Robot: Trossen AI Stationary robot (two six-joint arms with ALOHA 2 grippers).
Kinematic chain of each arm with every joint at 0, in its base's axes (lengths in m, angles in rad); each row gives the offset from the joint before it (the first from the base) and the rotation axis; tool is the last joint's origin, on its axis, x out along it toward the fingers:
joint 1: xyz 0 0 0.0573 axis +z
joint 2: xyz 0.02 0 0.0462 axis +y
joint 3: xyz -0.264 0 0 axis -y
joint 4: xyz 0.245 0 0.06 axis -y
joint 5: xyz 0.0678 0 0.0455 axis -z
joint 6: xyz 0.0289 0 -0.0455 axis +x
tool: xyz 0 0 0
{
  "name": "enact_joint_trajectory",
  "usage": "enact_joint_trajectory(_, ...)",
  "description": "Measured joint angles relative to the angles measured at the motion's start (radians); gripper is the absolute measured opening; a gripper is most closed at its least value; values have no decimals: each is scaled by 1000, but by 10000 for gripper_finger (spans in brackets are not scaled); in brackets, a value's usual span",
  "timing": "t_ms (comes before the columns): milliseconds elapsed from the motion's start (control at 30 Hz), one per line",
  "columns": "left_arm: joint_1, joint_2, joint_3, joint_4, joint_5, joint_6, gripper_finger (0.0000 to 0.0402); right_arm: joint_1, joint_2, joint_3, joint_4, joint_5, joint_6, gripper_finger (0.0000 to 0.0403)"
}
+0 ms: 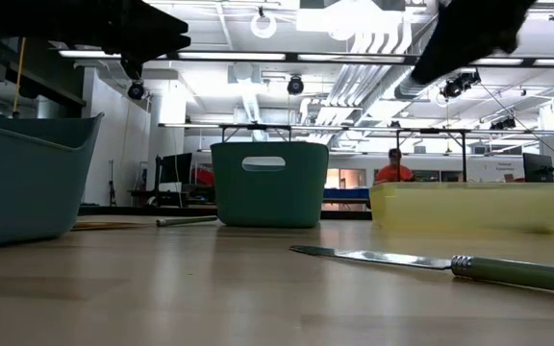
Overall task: Sort silverware by color (type)
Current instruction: Put the gold knife into the right blue bin
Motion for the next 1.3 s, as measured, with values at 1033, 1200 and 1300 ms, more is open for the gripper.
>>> enact_joint_trajectory(1033, 0, 0, 0, -17, -1, 106, 119, -452, 18, -472, 1899, -516, -1343, 177)
enact_joint_trajectory(1200, 0, 0, 0, -32, -2, 106, 119, -451, 18, -472, 1897, -524, -1330, 177)
enact_joint_trajectory(1300, 0, 0, 0, -31, -3, 106, 119, -451, 18, -472, 1892, -529, -1327, 177)
